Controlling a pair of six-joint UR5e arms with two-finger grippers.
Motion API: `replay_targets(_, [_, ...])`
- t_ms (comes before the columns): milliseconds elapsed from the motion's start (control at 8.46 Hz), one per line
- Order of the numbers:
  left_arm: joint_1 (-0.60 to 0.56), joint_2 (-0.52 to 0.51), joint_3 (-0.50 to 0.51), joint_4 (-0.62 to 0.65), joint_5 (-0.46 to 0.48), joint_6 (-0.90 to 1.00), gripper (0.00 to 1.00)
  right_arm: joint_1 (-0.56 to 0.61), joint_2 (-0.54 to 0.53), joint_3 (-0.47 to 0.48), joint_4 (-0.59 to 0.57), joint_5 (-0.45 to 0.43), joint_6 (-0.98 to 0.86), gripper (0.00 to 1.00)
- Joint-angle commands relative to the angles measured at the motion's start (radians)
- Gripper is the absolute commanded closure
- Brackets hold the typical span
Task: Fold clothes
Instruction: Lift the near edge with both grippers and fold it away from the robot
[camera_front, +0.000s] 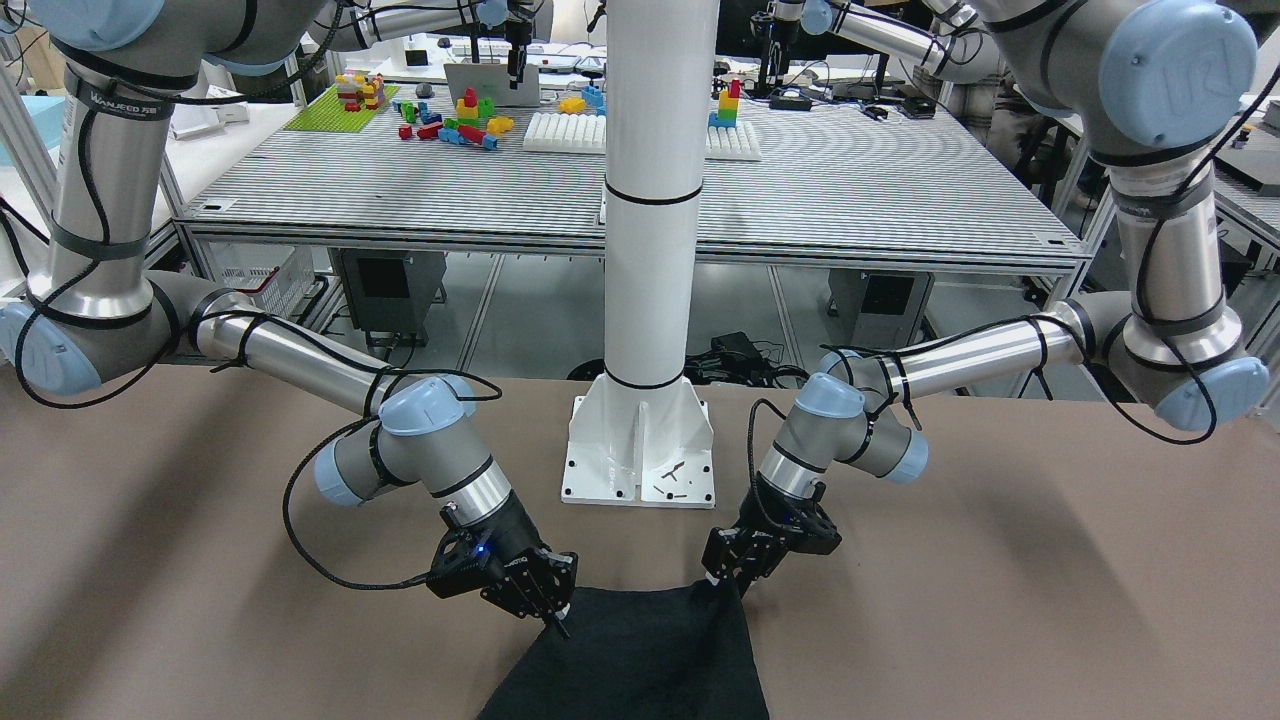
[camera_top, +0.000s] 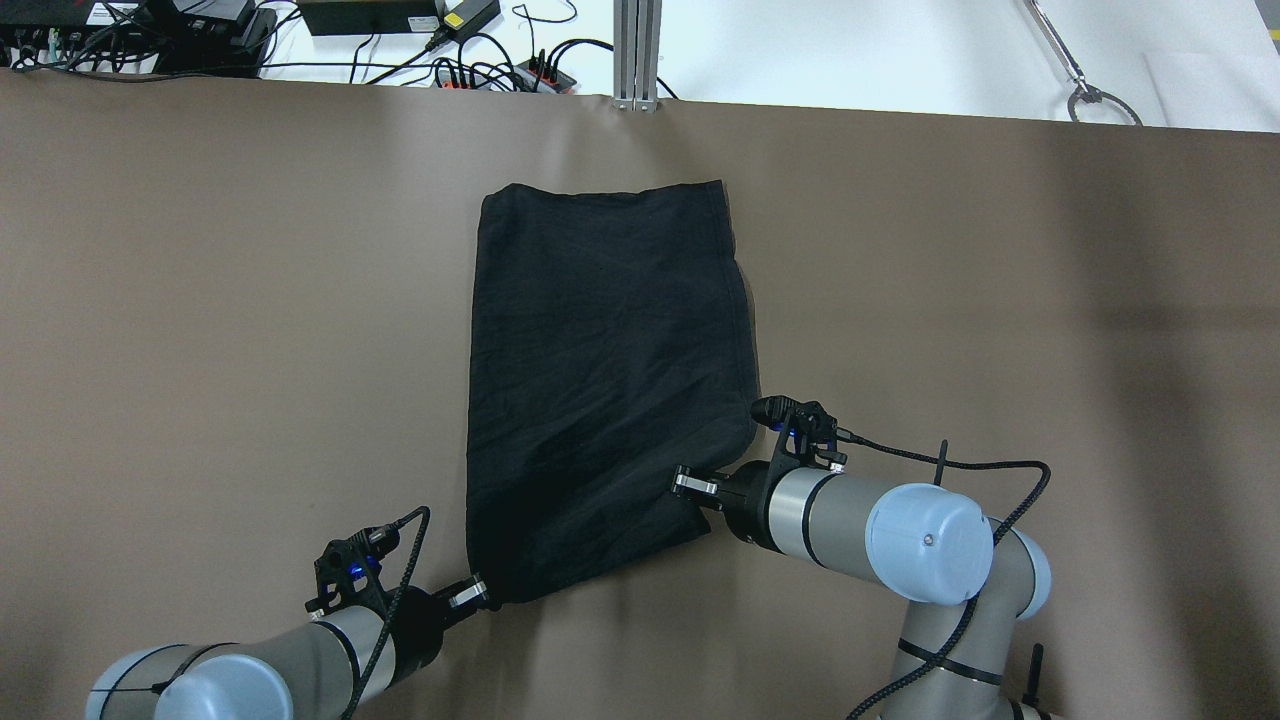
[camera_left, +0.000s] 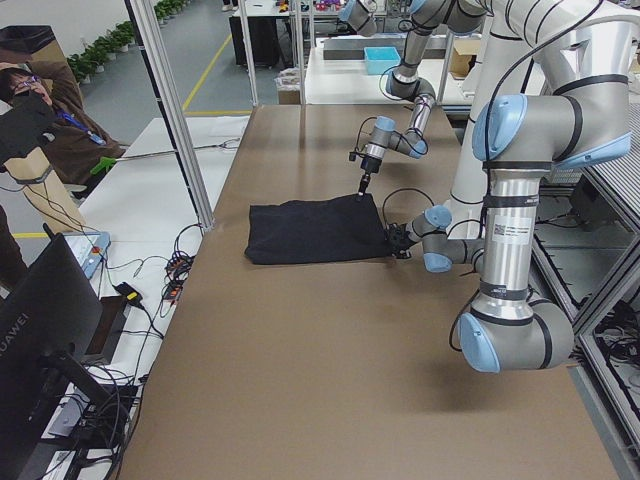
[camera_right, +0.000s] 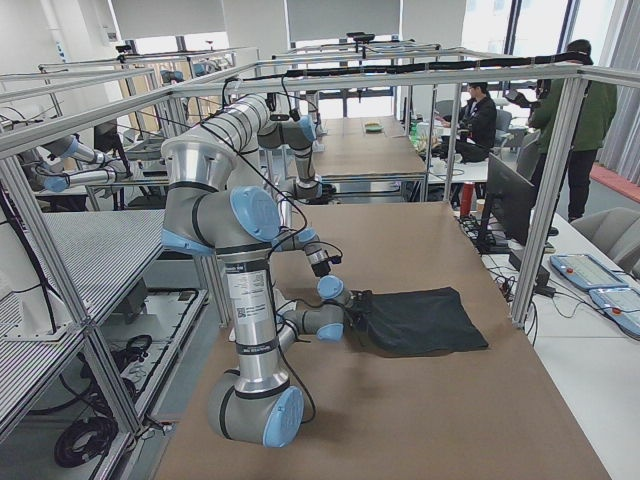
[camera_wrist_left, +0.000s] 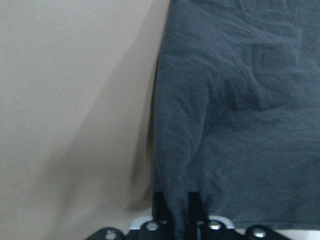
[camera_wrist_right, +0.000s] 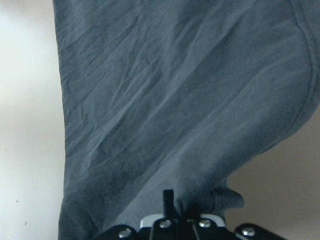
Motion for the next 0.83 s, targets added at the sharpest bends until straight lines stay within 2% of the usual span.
replay_targets(0, [-0.002, 0.032, -0.107, -0.001, -0.009, 0.008, 1.00, -0.002, -0.009, 0.041, 0.006, 0.008, 0.009, 1.00])
replay_targets(118, [-0.003, 0.052, -0.165, -0.001, -0.011, 0.011, 1.00, -0.005, -0.022, 0.065, 0.006, 0.010, 0.009, 1.00])
replay_targets(354, [-0.002, 0.054, -0.205, -0.001, -0.011, 0.011, 1.00, -0.021, -0.086, 0.157, 0.006, 0.013, 0.022, 1.00])
replay_targets(473, [-0.002, 0.055, -0.236, 0.001, -0.011, 0.011, 1.00, -0.061, -0.164, 0.223, 0.006, 0.040, 0.077, 1.00])
replay_targets(709, [0.032, 0.015, -0.265, 0.002, -0.020, 0.014, 1.00, -0.160, -0.245, 0.333, 0.011, 0.032, 0.218, 1.00])
